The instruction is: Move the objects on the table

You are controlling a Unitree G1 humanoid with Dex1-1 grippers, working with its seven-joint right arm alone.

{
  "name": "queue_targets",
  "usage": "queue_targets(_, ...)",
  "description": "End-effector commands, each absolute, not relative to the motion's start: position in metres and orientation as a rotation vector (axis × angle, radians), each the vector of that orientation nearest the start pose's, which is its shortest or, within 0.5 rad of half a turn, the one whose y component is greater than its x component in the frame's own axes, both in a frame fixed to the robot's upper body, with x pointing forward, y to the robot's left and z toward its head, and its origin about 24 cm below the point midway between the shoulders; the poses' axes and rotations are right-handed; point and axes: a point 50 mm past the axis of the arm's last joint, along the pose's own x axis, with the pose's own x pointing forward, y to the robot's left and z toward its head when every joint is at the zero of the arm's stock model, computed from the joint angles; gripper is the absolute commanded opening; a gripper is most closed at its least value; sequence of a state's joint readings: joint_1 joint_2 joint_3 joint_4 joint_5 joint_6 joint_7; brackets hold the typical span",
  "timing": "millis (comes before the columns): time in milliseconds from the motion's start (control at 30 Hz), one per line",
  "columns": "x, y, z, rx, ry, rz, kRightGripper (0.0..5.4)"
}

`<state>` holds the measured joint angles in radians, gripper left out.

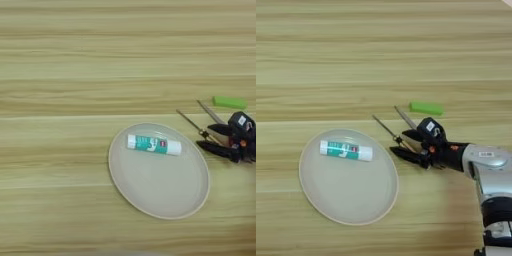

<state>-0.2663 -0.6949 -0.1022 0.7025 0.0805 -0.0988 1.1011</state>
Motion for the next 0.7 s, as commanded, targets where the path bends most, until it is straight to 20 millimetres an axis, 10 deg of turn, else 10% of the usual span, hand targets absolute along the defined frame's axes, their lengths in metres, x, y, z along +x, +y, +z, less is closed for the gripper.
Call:
queue_targets(33, 0.2670, -0.3247, 0.0599, -0.422, 0.477, 0.708, 2.67)
queue_targets(700, 0.2631, -0.3248, 0.0513, -0.364, 0.525, 0.741, 0.90)
